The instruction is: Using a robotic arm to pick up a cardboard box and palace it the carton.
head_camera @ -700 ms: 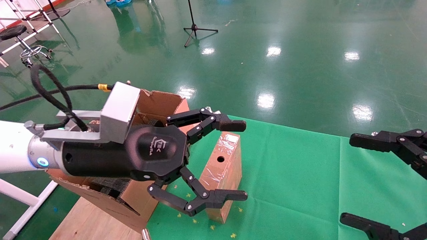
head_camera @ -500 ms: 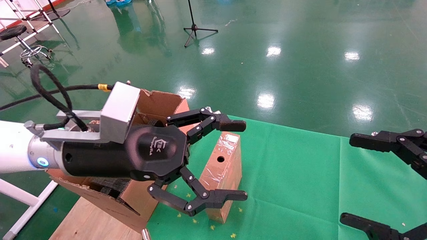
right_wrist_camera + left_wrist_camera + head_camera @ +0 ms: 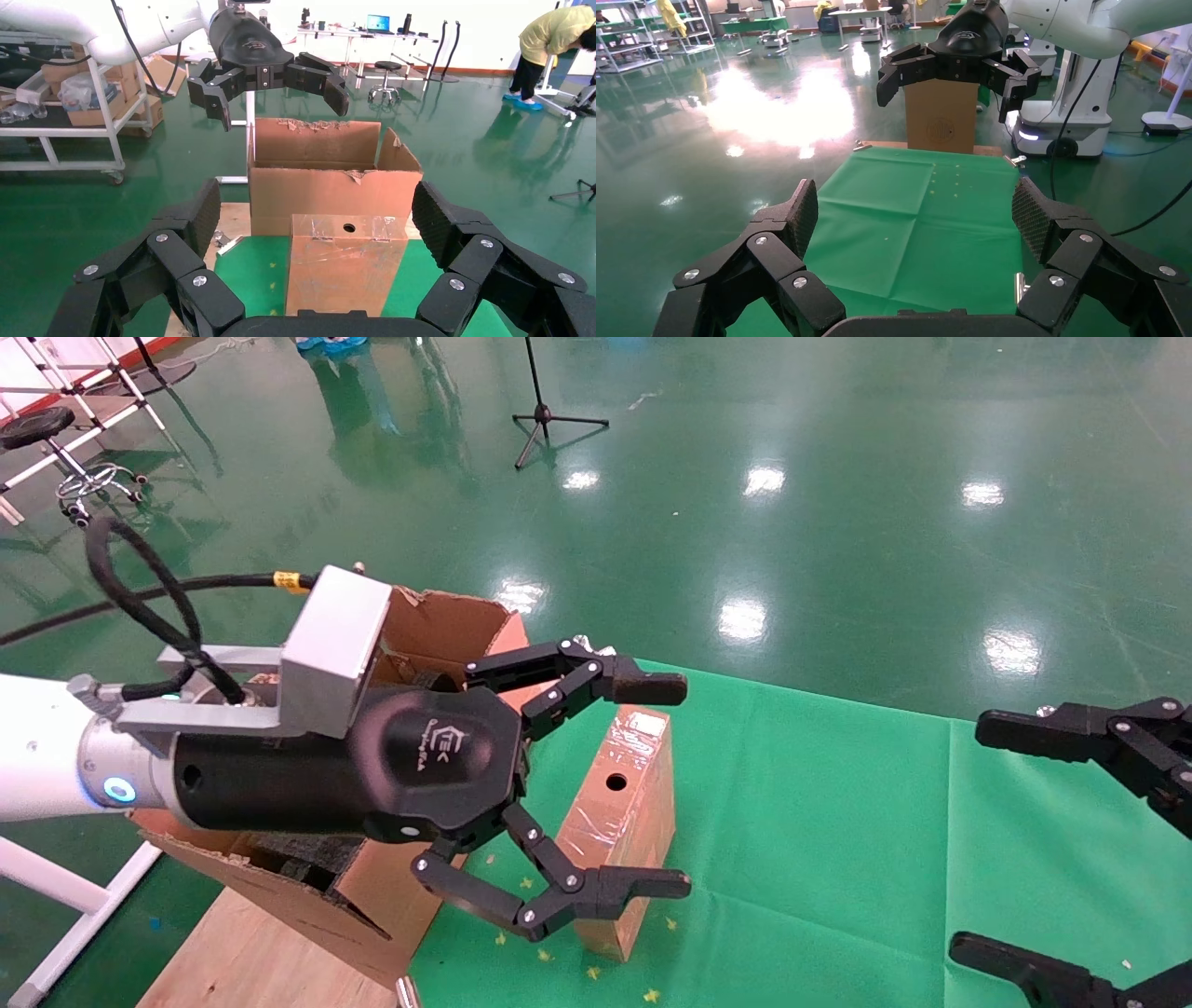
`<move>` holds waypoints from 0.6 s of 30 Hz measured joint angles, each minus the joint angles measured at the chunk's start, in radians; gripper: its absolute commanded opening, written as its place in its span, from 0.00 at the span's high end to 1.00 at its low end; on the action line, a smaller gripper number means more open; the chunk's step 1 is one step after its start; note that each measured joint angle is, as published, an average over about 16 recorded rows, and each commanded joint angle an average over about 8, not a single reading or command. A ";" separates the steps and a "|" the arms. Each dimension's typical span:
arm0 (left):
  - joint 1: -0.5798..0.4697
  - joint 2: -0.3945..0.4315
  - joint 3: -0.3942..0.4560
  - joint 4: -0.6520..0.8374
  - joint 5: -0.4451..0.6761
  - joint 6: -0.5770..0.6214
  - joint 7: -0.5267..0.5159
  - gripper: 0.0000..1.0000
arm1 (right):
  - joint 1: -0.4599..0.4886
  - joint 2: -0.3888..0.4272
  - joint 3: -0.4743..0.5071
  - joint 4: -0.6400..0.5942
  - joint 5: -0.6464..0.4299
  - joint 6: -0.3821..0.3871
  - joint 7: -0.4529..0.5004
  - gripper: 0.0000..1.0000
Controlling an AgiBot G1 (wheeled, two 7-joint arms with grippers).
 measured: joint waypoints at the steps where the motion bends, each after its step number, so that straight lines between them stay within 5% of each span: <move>1: 0.000 0.000 0.000 0.000 0.001 0.000 0.000 0.00 | 0.000 0.000 0.000 0.000 0.000 0.000 0.000 0.06; 8: -0.022 -0.006 0.013 -0.016 0.057 -0.020 -0.004 0.00 | 0.000 0.000 0.000 0.000 0.000 0.000 0.000 0.91; 9: -0.029 -0.006 0.018 -0.018 0.071 -0.026 -0.008 0.00 | 0.000 0.000 0.000 0.000 0.000 0.000 0.000 0.97; 18: -0.106 0.007 0.070 -0.027 0.213 -0.098 -0.082 0.00 | 0.000 0.000 0.000 -0.001 0.000 0.000 0.000 1.00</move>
